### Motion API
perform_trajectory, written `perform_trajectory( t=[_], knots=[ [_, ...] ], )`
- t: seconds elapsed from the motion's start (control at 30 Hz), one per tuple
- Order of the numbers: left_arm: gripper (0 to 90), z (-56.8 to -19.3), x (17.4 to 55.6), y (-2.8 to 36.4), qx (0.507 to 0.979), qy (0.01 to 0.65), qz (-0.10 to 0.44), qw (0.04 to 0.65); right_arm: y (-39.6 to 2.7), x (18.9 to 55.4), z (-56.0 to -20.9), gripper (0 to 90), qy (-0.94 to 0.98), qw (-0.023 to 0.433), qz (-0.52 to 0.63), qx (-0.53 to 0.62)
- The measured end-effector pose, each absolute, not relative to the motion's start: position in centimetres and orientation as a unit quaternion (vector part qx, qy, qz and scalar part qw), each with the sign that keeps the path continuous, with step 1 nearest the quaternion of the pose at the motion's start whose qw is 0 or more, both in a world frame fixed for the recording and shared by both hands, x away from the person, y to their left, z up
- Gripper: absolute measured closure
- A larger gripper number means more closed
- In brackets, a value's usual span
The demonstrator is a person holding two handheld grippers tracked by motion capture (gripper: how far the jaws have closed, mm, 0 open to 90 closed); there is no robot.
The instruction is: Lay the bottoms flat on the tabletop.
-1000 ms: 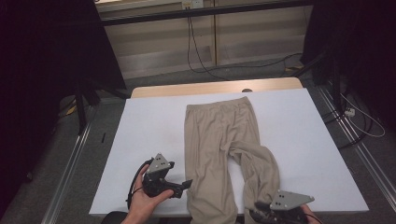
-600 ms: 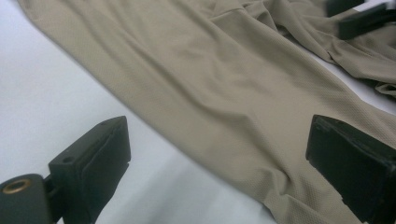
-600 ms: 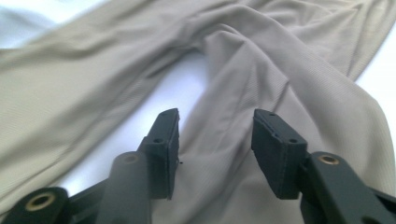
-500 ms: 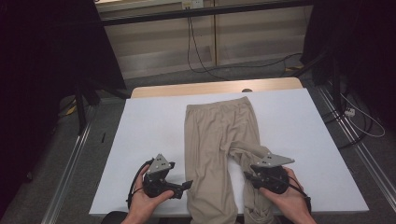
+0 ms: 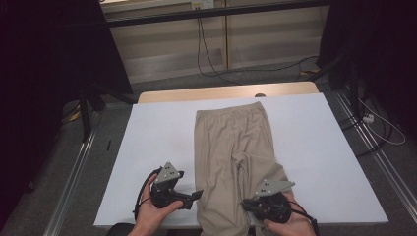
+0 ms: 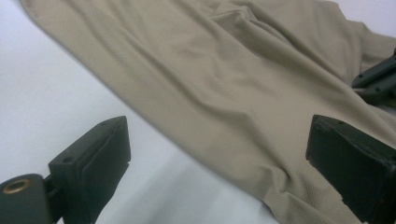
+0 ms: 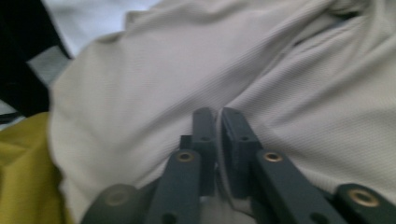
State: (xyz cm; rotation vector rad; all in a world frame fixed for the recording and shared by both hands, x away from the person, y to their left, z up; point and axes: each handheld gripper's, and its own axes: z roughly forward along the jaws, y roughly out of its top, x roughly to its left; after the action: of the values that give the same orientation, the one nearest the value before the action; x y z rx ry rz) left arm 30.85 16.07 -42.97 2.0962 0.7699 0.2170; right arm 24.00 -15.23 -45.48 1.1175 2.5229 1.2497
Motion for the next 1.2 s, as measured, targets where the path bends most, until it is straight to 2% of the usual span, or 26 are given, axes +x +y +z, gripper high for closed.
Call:
perform_trajectory(
  t=[0.07, 0.17, 0.23, 0.4, 0.5, 0.73, 0.93, 1.0, 1.07, 1.1, 1.2],
  knots=[
    [6.6, -42.9, 30.9, 16.2, 0.842, 0.308, 0.088, 0.434, -15.2, 23.9, -45.2, 71.7, 0.824, 0.049, 0.423, 0.374],
    [6.6, -42.9, 31.0, 16.1, 0.841, 0.307, 0.087, 0.437, -16.2, 23.7, -44.4, 63.9, 0.814, 0.068, 0.435, 0.380],
    [6.5, -42.9, 31.1, 16.0, 0.842, 0.304, 0.086, 0.437, -17.7, 23.8, -43.9, 64.6, 0.802, 0.091, 0.438, 0.396],
    [6.6, -42.9, 31.4, 15.8, 0.844, 0.302, 0.081, 0.436, -22.4, 24.2, -43.5, 74.6, 0.783, 0.158, 0.416, 0.435],
    [6.6, -43.0, 31.5, 15.6, 0.843, 0.303, 0.076, 0.438, -24.9, 24.3, -44.0, 77.1, 0.778, 0.185, 0.394, 0.454],
    [6.6, -42.9, 31.3, 15.7, 0.842, 0.303, 0.078, 0.439, -26.9, 23.9, -44.8, 75.4, 0.772, 0.210, 0.349, 0.488],
    [6.6, -42.9, 31.4, 15.7, 0.844, 0.300, 0.081, 0.437, -25.8, 24.2, -45.6, 67.6, 0.788, 0.184, 0.344, 0.477],
    [6.6, -42.9, 31.4, 15.7, 0.843, 0.302, 0.078, 0.438, -25.3, 24.3, -45.6, 67.5, 0.793, 0.186, 0.342, 0.469],
    [7.0, -42.9, 31.4, 15.7, 0.843, 0.304, 0.078, 0.437, -24.8, 24.1, -45.6, 72.1, 0.800, 0.181, 0.347, 0.455],
    [7.2, -43.0, 31.4, 15.6, 0.843, 0.306, 0.077, 0.436, -24.5, 23.9, -45.6, 78.7, 0.805, 0.173, 0.349, 0.448],
    [7.1, -43.0, 31.4, 15.6, 0.843, 0.306, 0.077, 0.436, -23.4, 23.1, -45.4, 88.2, 0.818, 0.161, 0.350, 0.427]
  ],
)
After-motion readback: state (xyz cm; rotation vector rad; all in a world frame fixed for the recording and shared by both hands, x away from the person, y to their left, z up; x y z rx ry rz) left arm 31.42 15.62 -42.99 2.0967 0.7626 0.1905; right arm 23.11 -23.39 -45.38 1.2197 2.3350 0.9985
